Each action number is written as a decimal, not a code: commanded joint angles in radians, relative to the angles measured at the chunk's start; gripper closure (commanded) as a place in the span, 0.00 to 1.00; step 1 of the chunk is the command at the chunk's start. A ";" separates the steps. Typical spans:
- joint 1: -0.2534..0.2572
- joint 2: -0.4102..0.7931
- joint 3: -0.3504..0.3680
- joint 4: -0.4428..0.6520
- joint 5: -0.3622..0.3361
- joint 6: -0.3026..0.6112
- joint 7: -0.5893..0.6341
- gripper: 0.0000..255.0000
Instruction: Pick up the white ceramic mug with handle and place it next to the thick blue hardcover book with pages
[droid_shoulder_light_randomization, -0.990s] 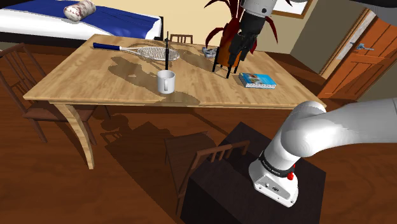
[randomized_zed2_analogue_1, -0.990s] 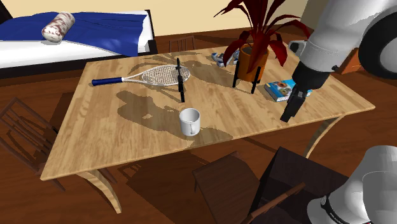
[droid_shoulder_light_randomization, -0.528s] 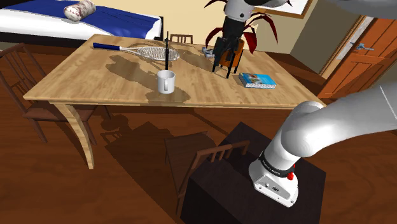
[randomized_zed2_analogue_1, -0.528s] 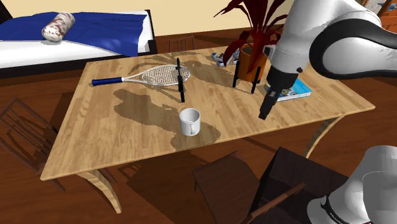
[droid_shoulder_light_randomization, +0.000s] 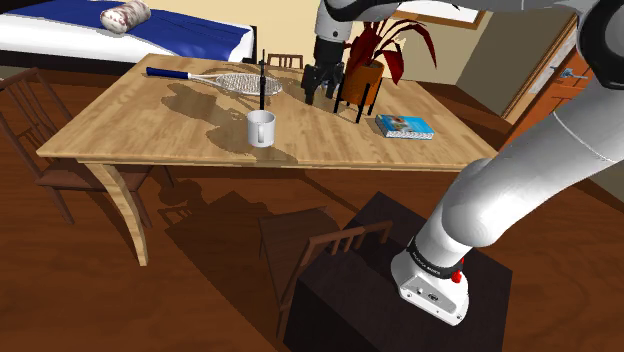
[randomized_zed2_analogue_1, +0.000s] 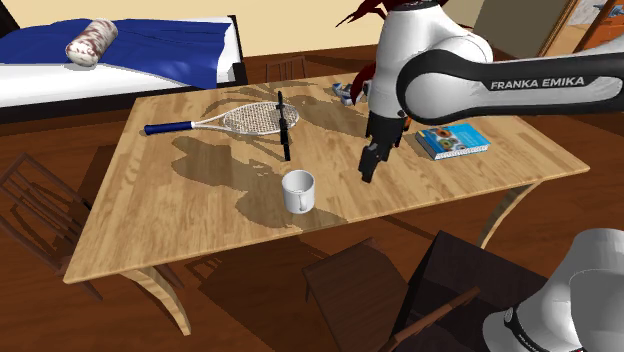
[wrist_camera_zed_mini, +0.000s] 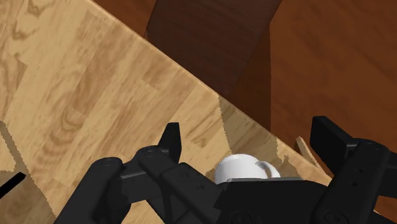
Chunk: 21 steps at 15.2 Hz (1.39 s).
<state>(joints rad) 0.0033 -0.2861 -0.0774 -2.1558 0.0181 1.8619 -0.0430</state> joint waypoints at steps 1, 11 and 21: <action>0.001 0.086 -0.002 0.048 0.003 0.026 0.001 0.00; -0.004 0.510 -0.007 0.405 0.023 0.040 0.007 0.00; -0.017 0.825 -0.005 0.719 0.036 0.006 0.015 0.00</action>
<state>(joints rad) -0.0132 0.5364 -0.0825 -1.4299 0.0539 1.8585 -0.0267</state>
